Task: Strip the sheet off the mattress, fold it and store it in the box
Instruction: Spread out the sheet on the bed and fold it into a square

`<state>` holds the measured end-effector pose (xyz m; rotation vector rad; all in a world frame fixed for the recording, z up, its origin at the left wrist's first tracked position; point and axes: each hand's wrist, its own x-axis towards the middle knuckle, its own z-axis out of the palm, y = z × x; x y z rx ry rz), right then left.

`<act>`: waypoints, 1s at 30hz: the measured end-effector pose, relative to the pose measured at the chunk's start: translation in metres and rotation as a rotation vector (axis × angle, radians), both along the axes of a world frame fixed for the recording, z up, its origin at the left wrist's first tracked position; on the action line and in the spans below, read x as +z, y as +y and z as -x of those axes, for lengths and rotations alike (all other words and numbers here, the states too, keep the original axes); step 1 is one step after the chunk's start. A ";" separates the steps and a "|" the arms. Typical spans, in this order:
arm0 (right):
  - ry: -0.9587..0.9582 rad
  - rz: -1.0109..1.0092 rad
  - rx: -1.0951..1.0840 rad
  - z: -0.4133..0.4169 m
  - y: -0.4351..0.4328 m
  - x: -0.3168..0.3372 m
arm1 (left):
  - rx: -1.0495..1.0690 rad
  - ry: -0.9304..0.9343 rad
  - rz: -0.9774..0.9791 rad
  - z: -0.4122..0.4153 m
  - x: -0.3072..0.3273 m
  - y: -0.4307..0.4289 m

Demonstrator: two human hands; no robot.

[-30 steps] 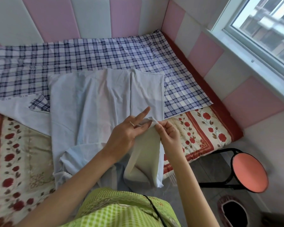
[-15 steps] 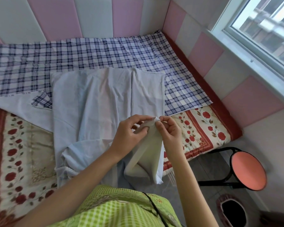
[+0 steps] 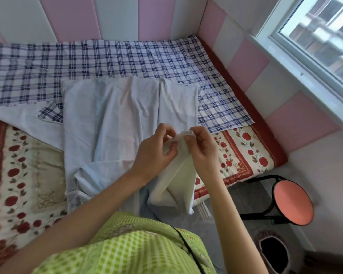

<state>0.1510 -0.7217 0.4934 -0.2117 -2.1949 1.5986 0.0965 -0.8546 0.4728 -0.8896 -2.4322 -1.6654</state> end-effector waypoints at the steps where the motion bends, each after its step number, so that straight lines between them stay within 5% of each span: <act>1: 0.015 0.016 -0.020 0.001 -0.001 0.002 | -0.027 0.002 0.072 0.003 -0.006 0.002; 5: 0.098 0.159 -0.107 -0.002 0.003 0.013 | -0.071 -0.123 0.191 0.018 -0.042 -0.007; 9: 0.057 0.763 -0.162 -0.009 0.019 0.014 | 0.054 -0.114 0.334 0.035 -0.094 -0.049; 16: 0.029 0.794 -0.349 -0.018 0.029 0.005 | 0.593 -0.352 0.433 0.049 -0.150 -0.147; 18: 0.011 0.645 -0.474 -0.013 0.030 0.002 | 0.672 -0.386 0.477 0.051 -0.159 -0.172; 22: -0.233 0.018 -0.487 0.003 0.023 -0.003 | 0.588 -0.362 0.585 0.049 -0.141 -0.172; 25: -0.373 -0.406 -0.231 0.015 -0.012 -0.016 | 0.366 -0.211 0.497 0.040 -0.108 -0.146; 30: -0.541 -0.816 0.324 0.020 -0.087 -0.048 | -0.011 -0.222 0.359 0.015 -0.059 -0.110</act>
